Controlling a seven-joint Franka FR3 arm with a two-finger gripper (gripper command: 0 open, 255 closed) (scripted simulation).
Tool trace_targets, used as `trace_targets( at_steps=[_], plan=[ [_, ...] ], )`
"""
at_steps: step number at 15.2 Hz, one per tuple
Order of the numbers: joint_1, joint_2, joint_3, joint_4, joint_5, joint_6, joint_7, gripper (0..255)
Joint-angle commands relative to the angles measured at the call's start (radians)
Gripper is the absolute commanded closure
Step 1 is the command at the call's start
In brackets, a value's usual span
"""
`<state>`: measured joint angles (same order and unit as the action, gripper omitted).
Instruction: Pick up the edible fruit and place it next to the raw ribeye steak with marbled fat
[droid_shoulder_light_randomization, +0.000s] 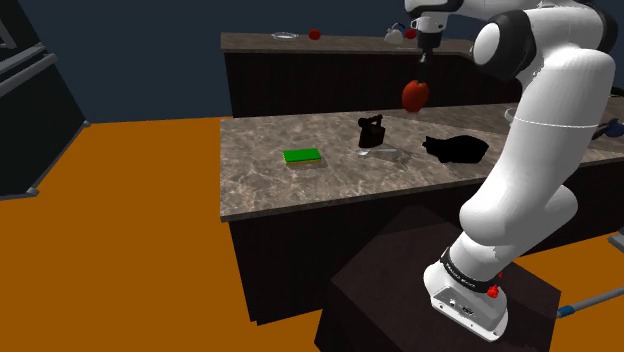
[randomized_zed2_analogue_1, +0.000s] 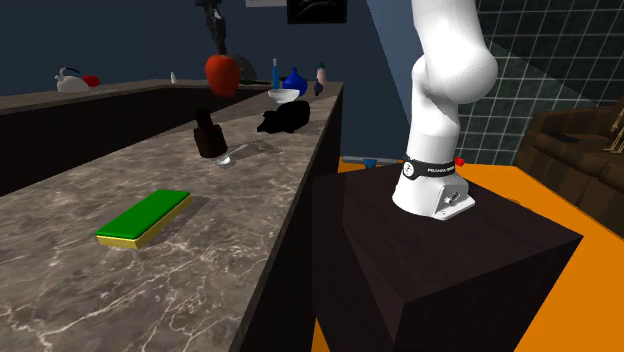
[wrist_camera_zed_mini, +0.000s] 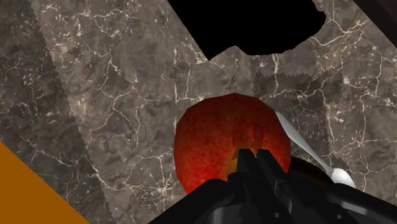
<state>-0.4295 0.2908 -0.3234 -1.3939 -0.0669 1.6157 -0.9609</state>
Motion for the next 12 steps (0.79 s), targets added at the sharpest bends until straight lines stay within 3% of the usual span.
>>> trace_targets(
  at_steps=[1, 12],
  plan=[
    [0.003, -0.008, 0.000, -0.038, -0.002, 0.030, 0.005, 255],
    [0.007, -0.010, 0.003, -0.187, -0.005, 0.177, 0.022, 255]
  ],
)
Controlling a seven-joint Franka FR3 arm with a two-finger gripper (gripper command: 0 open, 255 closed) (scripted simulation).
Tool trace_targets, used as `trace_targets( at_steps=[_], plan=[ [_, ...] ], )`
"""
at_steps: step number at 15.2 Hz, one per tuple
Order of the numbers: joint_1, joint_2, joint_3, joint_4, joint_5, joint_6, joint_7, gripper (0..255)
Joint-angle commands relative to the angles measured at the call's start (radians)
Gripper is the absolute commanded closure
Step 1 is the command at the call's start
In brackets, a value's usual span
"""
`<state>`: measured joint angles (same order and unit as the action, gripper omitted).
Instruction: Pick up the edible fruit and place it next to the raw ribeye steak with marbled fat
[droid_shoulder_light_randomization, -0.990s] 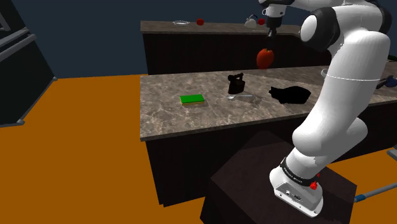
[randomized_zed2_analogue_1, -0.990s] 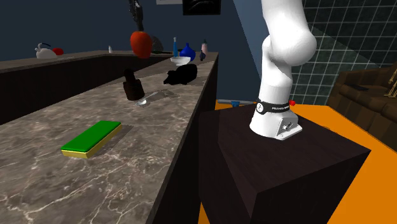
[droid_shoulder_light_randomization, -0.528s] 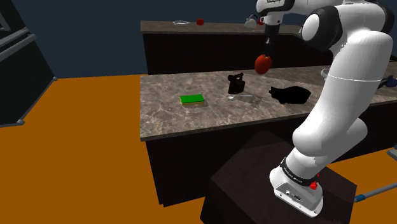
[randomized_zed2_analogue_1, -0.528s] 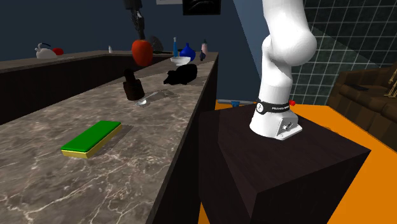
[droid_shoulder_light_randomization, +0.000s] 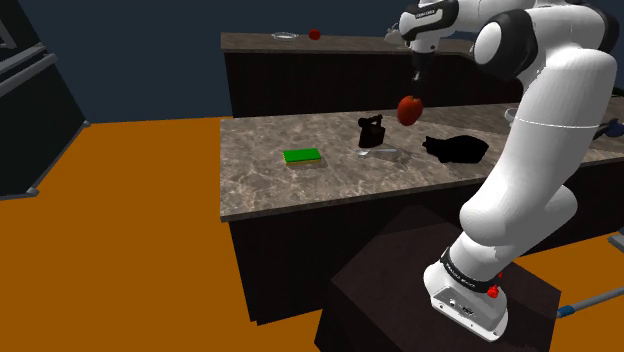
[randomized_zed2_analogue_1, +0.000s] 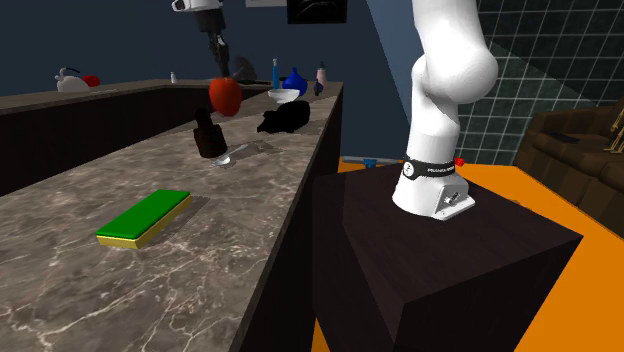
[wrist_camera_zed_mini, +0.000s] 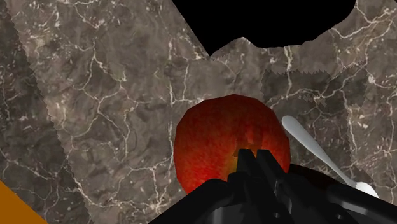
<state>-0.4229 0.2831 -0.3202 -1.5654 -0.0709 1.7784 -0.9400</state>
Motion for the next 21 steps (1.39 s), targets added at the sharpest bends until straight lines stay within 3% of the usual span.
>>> trace_targets(
  at_steps=[1, 11, 19, 20, 21],
  plan=[
    [0.000, -0.001, 0.000, -0.027, -0.001, 0.027, 0.003, 255],
    [-0.001, 0.027, 0.003, -0.130, 0.005, 0.156, 0.014, 255],
    [-0.001, 0.027, 0.003, -0.130, 0.005, 0.156, 0.014, 255],
    [-0.001, 0.027, 0.003, -0.130, 0.005, 0.156, 0.014, 0],
    [-0.001, 0.027, 0.003, -0.130, 0.005, 0.156, 0.014, 0]
  ],
)
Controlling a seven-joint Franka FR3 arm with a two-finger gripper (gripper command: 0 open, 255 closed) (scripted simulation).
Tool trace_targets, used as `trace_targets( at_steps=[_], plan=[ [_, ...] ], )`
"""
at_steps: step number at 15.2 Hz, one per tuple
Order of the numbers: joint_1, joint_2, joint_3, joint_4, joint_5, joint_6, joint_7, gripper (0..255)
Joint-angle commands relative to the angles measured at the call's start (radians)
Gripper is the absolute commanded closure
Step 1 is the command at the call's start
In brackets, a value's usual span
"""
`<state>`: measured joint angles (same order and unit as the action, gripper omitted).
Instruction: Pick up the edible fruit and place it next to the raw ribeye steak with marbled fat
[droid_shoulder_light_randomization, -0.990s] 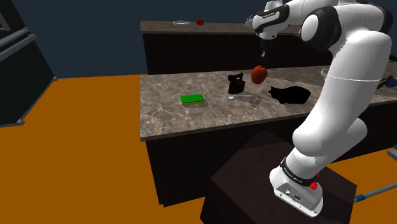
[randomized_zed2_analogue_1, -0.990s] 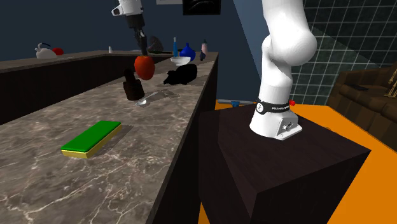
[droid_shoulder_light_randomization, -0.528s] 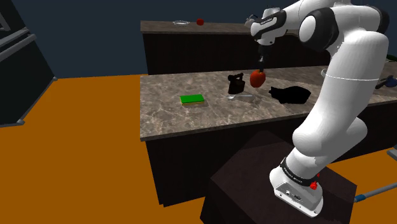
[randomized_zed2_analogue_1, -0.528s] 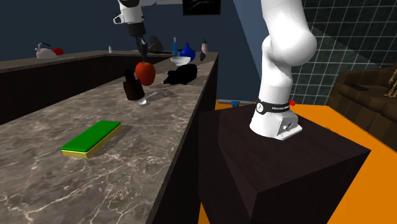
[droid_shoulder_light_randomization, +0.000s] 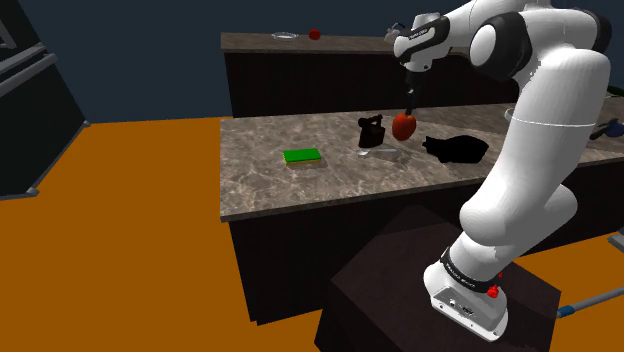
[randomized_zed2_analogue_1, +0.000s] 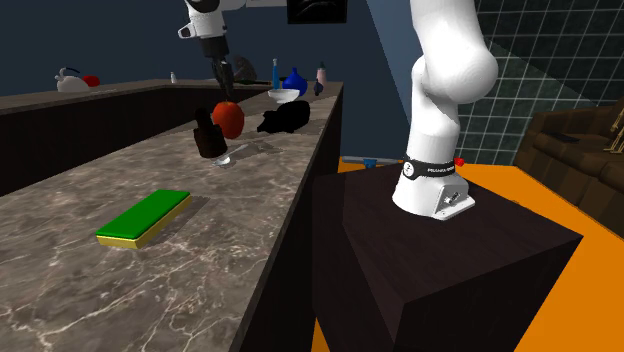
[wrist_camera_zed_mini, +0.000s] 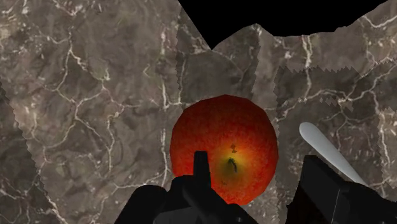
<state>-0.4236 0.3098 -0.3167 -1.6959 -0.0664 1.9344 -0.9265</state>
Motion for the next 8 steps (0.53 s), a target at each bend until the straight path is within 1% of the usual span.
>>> trace_targets(
  at_steps=[1, 4, 8],
  plan=[
    [0.000, 0.000, 0.000, 0.000, 0.000, 0.000, 0.000, 0],
    [0.000, 0.000, 0.000, 0.000, 0.000, 0.000, 0.000, 0],
    [0.007, -0.015, 0.002, 0.107, -0.002, -0.122, 0.001, 0]
  ],
)
